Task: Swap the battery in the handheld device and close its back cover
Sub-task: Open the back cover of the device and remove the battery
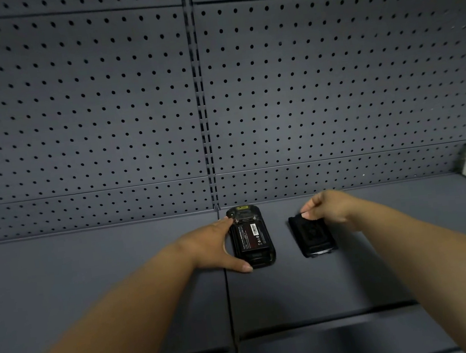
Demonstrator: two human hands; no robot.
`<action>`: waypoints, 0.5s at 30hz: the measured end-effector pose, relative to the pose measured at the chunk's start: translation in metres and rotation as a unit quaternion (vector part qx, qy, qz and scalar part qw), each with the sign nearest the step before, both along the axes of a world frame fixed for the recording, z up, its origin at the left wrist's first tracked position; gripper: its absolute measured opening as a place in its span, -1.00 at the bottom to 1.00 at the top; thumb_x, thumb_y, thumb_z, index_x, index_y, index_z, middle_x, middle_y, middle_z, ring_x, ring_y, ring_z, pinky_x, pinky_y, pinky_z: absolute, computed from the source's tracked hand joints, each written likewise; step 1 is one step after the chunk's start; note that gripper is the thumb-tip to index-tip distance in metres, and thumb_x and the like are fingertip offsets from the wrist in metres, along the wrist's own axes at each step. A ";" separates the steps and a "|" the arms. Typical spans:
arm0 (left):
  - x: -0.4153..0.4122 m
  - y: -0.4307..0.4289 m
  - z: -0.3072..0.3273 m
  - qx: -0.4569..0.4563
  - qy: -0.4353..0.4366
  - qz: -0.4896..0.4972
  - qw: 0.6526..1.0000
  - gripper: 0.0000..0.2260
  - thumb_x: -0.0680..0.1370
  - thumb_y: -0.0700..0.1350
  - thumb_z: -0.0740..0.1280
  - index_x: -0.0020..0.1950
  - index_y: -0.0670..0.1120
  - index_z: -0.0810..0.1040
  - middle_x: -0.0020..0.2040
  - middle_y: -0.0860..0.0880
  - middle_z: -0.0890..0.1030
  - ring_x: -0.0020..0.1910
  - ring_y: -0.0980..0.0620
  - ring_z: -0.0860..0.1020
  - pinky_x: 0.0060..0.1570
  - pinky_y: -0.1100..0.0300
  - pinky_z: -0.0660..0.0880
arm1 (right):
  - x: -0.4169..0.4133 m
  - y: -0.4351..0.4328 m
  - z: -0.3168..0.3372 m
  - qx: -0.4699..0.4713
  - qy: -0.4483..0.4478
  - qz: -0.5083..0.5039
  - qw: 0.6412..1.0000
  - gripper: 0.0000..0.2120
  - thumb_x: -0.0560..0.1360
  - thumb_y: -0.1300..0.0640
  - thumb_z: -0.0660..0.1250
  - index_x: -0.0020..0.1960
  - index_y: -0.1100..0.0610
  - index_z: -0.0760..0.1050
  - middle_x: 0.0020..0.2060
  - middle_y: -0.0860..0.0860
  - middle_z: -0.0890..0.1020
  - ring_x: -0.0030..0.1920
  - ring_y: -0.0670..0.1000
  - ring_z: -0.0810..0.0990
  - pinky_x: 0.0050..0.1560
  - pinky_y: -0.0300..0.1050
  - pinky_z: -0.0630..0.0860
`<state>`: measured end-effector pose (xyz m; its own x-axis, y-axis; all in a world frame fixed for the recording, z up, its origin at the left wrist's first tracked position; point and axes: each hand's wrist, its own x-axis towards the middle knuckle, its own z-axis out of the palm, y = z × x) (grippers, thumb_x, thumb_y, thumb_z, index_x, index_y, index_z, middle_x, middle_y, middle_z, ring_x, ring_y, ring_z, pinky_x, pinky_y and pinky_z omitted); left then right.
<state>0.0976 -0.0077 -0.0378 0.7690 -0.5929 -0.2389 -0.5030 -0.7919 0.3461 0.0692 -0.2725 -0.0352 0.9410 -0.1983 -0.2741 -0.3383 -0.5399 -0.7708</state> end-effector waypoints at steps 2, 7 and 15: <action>0.000 0.000 -0.001 0.002 0.001 0.003 1.000 0.02 0.33 0.21 0.47 0.56 -0.09 -0.05 0.58 -0.04 0.09 0.54 0.02 0.12 0.52 0.17 0.06 | 0.000 0.001 -0.004 -0.020 -0.003 -0.007 1.000 -0.88 0.49 0.32 0.35 0.02 0.28 0.59 -0.10 0.13 0.61 0.00 0.05 0.52 0.21 -0.07 0.41; -0.001 0.000 0.000 -0.006 0.003 0.003 1.000 -0.01 0.33 0.19 0.48 0.56 -0.09 -0.02 0.57 -0.03 0.14 0.52 0.02 0.16 0.51 0.17 0.09 | 0.000 0.004 -0.010 -0.069 -0.011 -0.019 0.997 -0.76 0.51 0.32 0.32 0.17 0.34 0.54 0.15 0.24 0.61 0.04 0.08 0.53 0.13 -0.17 0.38; -0.002 0.000 0.000 -0.005 0.002 0.002 1.000 -0.04 0.34 0.18 0.47 0.55 -0.08 0.00 0.56 -0.03 0.17 0.51 0.01 0.19 0.48 0.16 0.12 | 0.002 0.014 -0.009 -0.179 -0.061 0.028 0.982 -0.71 0.49 0.13 0.38 0.18 0.20 0.55 0.18 0.12 0.61 0.20 0.10 0.56 0.29 -0.05 0.43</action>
<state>0.0957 -0.0080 -0.0374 0.7704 -0.5925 -0.2355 -0.4988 -0.7901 0.3563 0.0715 -0.2584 -0.0442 0.9745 -0.2093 -0.0805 -0.2178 -0.7985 -0.5612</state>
